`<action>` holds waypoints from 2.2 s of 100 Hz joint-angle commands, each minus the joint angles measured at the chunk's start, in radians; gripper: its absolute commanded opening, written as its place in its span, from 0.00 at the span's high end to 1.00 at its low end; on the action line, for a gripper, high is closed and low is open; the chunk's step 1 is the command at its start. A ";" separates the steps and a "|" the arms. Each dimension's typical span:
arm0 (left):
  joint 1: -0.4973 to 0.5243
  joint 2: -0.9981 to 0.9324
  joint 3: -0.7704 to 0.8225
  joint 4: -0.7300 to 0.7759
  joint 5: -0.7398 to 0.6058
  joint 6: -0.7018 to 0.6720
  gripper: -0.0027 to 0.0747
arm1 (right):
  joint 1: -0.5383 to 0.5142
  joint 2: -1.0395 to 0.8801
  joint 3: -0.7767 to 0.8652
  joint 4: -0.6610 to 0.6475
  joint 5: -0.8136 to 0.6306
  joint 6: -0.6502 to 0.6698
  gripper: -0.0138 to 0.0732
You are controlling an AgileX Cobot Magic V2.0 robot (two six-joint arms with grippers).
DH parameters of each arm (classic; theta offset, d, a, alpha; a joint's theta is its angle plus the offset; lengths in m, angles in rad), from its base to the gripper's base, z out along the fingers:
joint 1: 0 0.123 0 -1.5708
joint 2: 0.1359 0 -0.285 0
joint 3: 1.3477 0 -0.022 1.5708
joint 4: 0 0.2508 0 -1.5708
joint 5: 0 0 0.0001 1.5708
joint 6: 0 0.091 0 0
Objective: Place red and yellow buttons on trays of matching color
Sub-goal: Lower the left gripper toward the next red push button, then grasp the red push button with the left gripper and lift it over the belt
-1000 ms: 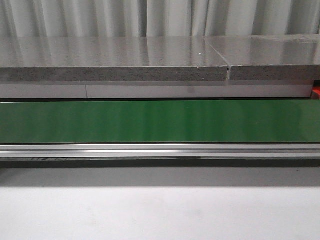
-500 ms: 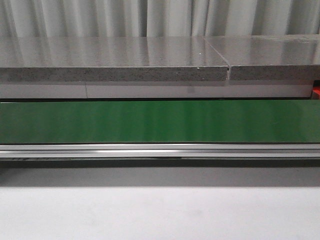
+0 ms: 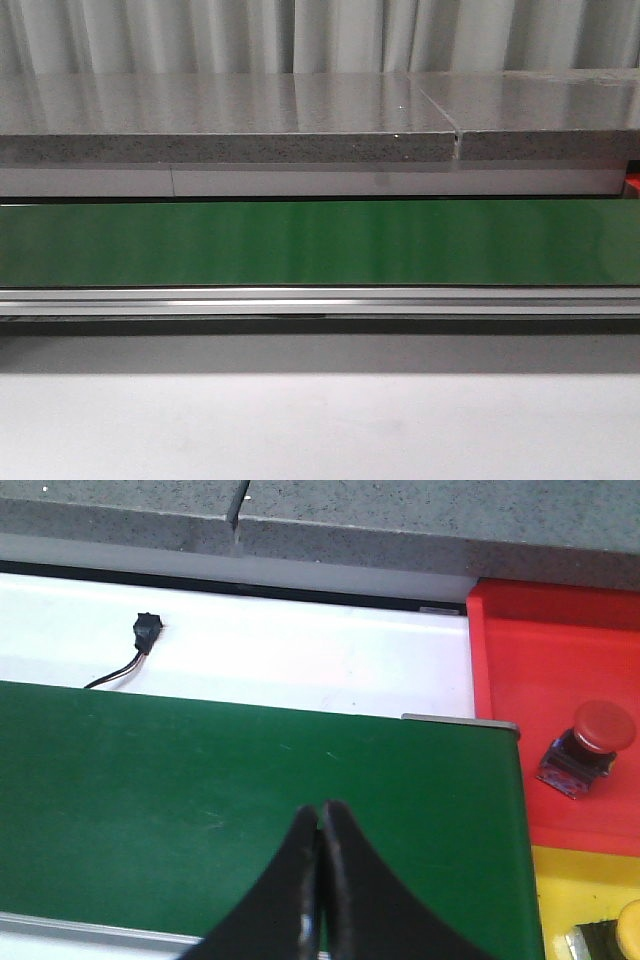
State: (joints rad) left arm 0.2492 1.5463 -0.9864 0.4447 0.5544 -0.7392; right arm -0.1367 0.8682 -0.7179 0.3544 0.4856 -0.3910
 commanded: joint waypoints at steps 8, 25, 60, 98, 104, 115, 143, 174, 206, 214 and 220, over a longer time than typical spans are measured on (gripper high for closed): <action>0.004 0.014 -0.030 0.011 -0.049 -0.003 0.11 | -0.001 -0.014 -0.025 0.015 -0.061 -0.010 0.92; 0.004 0.054 -0.030 0.011 -0.060 -0.003 0.11 | -0.001 -0.014 -0.025 0.015 -0.061 -0.010 0.92; 0.004 0.096 -0.030 0.009 -0.060 -0.003 0.17 | -0.001 -0.014 -0.025 0.015 -0.061 -0.010 0.92; 0.004 0.100 -0.030 0.011 -0.049 -0.002 0.73 | -0.001 -0.014 -0.025 0.015 -0.061 -0.010 0.92; 0.004 0.098 -0.030 0.013 -0.049 0.005 0.82 | -0.001 -0.014 -0.025 0.015 -0.061 -0.010 0.92; 0.004 0.079 -0.030 0.013 -0.049 0.021 0.97 | -0.001 -0.014 -0.025 0.015 -0.061 -0.010 0.92; -0.002 -0.094 -0.030 0.009 -0.044 0.079 0.99 | -0.001 -0.014 -0.025 0.015 -0.061 -0.010 0.92; -0.113 -0.221 -0.034 0.009 -0.023 0.157 0.99 | -0.001 -0.014 -0.025 0.015 -0.061 -0.010 0.92; -0.269 -0.162 -0.107 0.009 0.027 0.234 0.99 | -0.001 -0.014 -0.025 0.015 -0.061 -0.010 0.92; -0.286 -0.139 -0.119 0.009 0.045 0.234 0.99 | -0.001 -0.014 -0.025 0.015 -0.061 -0.010 0.92; -0.293 -0.125 -0.119 0.009 0.047 0.234 0.99 | -0.001 -0.014 -0.025 0.015 -0.061 -0.010 0.92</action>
State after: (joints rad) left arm -0.0285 1.4324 -1.0693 0.4424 0.6252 -0.5095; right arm -0.1367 0.8682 -0.7179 0.3544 0.4856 -0.3917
